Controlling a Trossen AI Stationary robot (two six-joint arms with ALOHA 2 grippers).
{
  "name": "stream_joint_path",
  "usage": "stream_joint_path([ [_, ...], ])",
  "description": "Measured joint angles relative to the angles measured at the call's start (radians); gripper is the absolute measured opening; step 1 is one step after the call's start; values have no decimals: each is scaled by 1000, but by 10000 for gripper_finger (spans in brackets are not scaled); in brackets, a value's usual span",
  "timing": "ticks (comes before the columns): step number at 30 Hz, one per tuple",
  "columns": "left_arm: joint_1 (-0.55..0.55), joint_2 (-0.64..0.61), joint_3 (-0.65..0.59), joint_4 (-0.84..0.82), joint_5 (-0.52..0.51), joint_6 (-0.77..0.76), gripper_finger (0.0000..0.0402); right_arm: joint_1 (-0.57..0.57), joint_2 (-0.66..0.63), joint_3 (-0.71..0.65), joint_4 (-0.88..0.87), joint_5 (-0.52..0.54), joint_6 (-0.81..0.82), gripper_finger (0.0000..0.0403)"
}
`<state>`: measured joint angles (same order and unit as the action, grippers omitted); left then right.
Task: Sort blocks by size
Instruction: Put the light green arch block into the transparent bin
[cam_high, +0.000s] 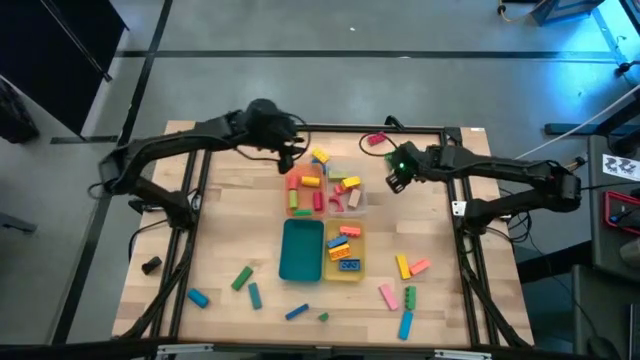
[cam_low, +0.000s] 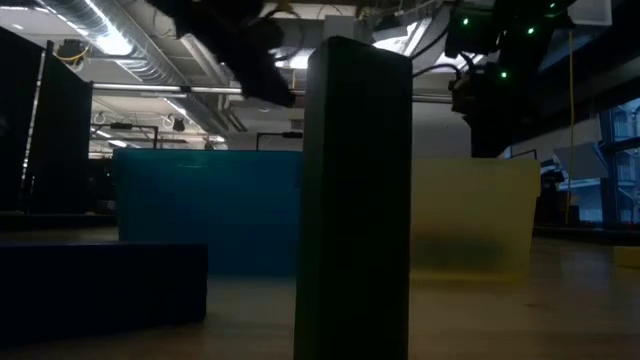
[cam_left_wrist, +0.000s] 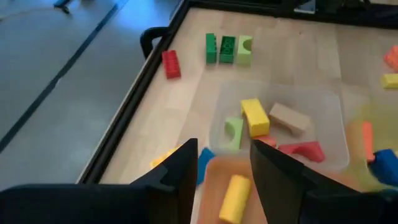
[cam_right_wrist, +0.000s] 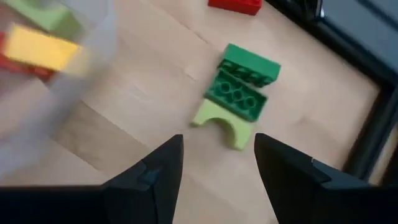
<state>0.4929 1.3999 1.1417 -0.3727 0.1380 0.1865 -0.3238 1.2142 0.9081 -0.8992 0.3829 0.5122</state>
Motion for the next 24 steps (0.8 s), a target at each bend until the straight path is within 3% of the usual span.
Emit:
stream_joint_path([
  [7, 20, -187, -259, 101, 1, -23, 131, -128, 45, 0, 58, -91, -355, 200],
  [15, -17, -313, -473, 139, 6, -29, 131, -217, 155, 0, 60, -154, -516, 200],
  [24, -23, -485, -678, 270, 6, -108, 131, -220, 250, 0, 61, -218, -607, 200],
])
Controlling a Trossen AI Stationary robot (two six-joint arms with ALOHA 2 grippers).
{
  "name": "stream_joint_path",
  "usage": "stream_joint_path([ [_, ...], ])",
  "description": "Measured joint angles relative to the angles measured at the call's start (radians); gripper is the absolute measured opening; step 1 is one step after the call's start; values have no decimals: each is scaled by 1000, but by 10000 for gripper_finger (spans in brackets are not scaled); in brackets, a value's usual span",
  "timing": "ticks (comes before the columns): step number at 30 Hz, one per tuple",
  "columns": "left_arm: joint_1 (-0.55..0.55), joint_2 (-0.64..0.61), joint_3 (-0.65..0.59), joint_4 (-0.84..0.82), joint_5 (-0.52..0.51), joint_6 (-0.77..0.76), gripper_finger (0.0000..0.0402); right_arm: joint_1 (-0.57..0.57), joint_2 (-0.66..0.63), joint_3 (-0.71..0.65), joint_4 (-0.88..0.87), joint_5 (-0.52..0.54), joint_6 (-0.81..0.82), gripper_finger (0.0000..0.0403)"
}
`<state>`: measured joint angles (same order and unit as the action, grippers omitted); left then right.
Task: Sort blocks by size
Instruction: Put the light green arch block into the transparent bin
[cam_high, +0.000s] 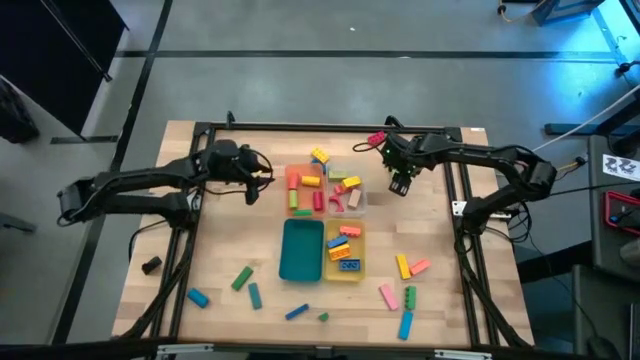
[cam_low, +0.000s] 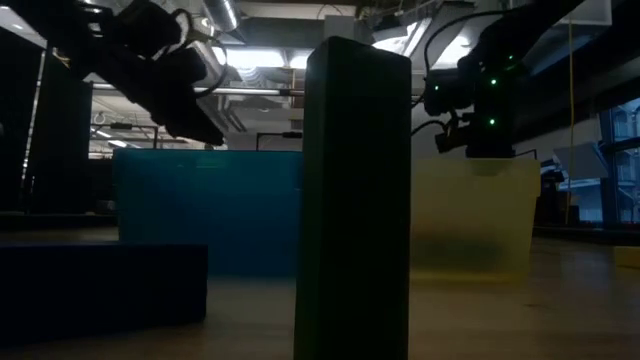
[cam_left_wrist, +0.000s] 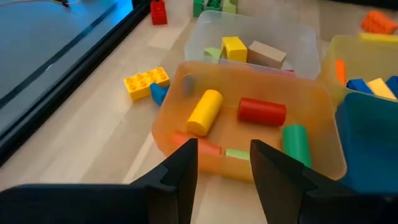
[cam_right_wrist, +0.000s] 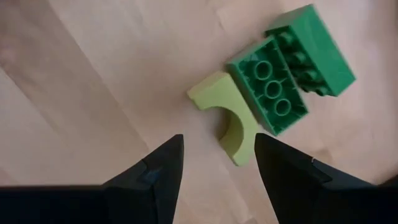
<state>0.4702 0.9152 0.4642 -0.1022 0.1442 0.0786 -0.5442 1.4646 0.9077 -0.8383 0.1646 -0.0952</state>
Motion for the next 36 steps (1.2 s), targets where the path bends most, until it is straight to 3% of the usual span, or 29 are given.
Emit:
stream_joint_path([
  [7, -2, -110, -61, 3, 0, -79, 131, 0, 66, 0, 15, 56, -19, 197],
  [14, -19, -145, -83, 10, -1, -108, 131, -2, 154, 0, 44, 125, -19, 156],
  [26, -55, -145, -83, 10, 0, -109, 131, 0, 172, 1, 28, -20, -6, 47],
  [32, -81, -145, -83, 9, 0, -125, 131, 2, 162, 14, -17, -60, 30, 44],
  [36, -87, -145, -83, 8, 0, -126, 131, 2, 160, 75, -46, -86, 69, 63],
])
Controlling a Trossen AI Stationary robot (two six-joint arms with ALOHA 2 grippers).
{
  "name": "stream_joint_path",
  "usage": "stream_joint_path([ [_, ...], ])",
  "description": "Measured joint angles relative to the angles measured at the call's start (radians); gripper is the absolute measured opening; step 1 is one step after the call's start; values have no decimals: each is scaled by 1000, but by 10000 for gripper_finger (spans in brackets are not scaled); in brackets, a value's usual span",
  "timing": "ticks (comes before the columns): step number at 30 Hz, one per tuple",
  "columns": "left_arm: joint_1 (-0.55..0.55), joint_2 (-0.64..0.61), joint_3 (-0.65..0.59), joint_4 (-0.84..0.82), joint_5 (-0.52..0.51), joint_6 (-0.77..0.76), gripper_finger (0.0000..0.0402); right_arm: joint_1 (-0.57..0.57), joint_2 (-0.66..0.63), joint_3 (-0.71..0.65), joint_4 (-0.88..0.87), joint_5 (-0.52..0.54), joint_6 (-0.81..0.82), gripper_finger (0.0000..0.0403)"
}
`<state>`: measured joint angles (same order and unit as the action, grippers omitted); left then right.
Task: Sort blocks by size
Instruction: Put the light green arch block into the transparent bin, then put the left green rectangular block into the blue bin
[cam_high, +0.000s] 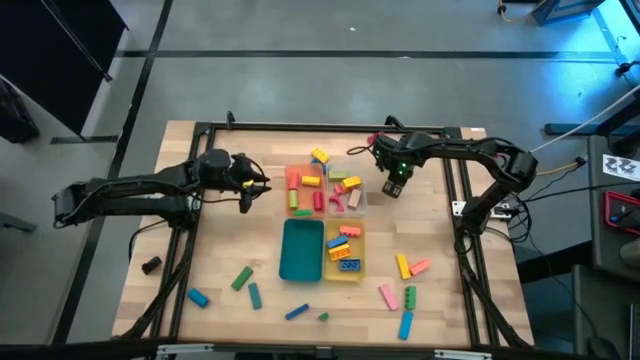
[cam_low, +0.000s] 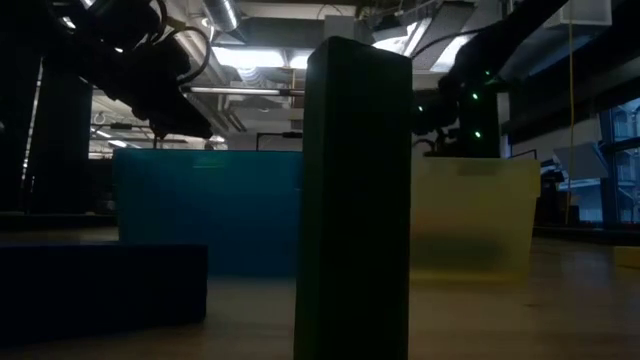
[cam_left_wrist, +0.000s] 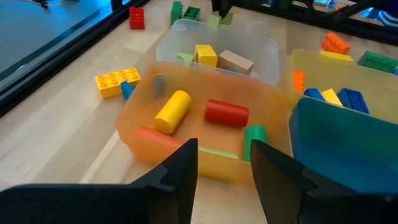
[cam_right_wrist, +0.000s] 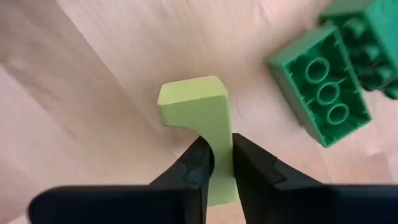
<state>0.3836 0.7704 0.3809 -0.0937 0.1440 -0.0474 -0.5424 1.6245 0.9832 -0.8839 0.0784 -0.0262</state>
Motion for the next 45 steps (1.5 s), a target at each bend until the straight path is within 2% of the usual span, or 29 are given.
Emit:
stream_joint_path([
  [7, 0, 0, 0, -3, -17, -2, 131, 68, 0, 165, -33, -20, -5, 45],
  [13, 0, 0, 0, -9, -18, -2, 131, 160, -1, 308, -16, -19, -5, 59],
  [18, -8, 0, 0, -9, -8, -20, 131, 233, 2, 322, 97, -19, -5, 64],
  [22, -47, 0, 0, -17, 81, -83, 131, 278, 38, 322, 150, -19, -5, 51],
  [26, -113, 0, 0, -66, 165, -157, 131, 309, 80, 322, 215, -19, -5, 60],
  [31, -220, 0, 12, -164, 174, -187, 131, 330, 125, 322, 282, -19, -5, 99],
  [36, -318, 0, 74, -316, 170, -252, 131, 326, 129, 322, 313, -18, -5, 121],
  [41, -437, 2, 140, -491, 164, -408, 125, 326, 129, 322, 311, -17, -5, 122],
  [45, -554, 2, 164, -523, 165, -610, 114, 326, 129, 322, 311, -17, -5, 122],
])
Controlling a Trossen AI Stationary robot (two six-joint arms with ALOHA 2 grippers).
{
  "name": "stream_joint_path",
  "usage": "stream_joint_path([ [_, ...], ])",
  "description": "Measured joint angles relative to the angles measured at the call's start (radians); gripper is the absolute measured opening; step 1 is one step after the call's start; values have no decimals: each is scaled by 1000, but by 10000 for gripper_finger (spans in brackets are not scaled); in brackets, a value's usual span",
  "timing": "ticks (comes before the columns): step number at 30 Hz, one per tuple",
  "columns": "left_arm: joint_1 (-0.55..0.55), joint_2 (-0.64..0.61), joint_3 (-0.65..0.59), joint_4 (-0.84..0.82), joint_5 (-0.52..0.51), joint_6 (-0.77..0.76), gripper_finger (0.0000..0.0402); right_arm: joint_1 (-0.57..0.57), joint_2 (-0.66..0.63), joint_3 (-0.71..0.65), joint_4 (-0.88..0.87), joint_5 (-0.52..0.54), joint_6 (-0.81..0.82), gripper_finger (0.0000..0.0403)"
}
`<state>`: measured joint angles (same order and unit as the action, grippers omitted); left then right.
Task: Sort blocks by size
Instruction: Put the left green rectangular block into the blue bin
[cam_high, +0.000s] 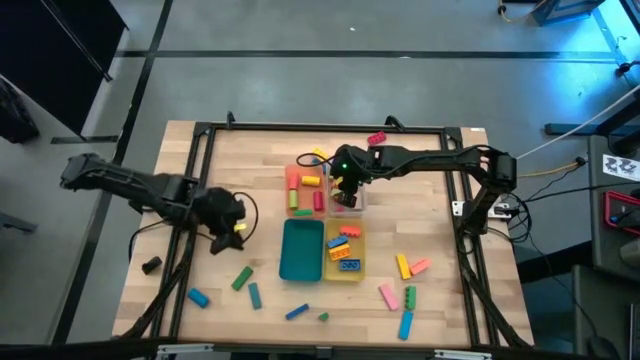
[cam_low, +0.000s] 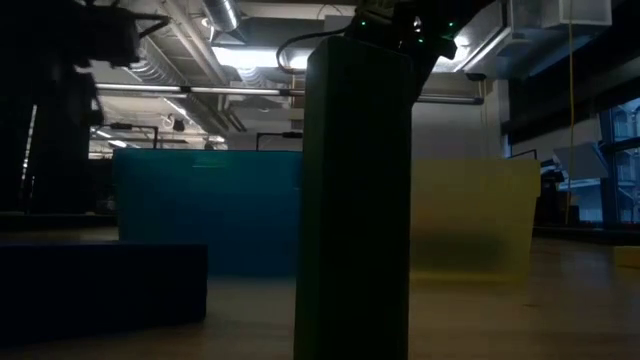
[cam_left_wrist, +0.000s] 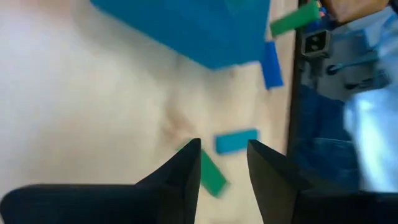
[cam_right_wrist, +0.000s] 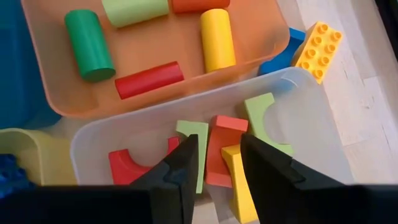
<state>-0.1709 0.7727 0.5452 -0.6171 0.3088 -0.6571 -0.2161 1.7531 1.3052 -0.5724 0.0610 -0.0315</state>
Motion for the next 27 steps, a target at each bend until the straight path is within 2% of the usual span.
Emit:
stream_joint_path([
  [5, -148, 19, 3, -1, 2, -297, 98, 0, 0, 0, -1, 0, 0, 122],
  [10, -272, 105, 3, 12, 12, -589, 82, 0, 0, 0, -1, -1, 0, 122],
  [15, -363, 232, 3, 160, 81, -826, 71, 0, 0, 0, -2, -1, 0, 122],
  [21, -459, 365, 3, 332, 85, -968, 65, 0, -1, 0, -5, -1, 0, 122],
  [27, -507, 424, 3, 337, 86, -1035, 76, 0, -1, 0, -5, -1, 0, 122],
])
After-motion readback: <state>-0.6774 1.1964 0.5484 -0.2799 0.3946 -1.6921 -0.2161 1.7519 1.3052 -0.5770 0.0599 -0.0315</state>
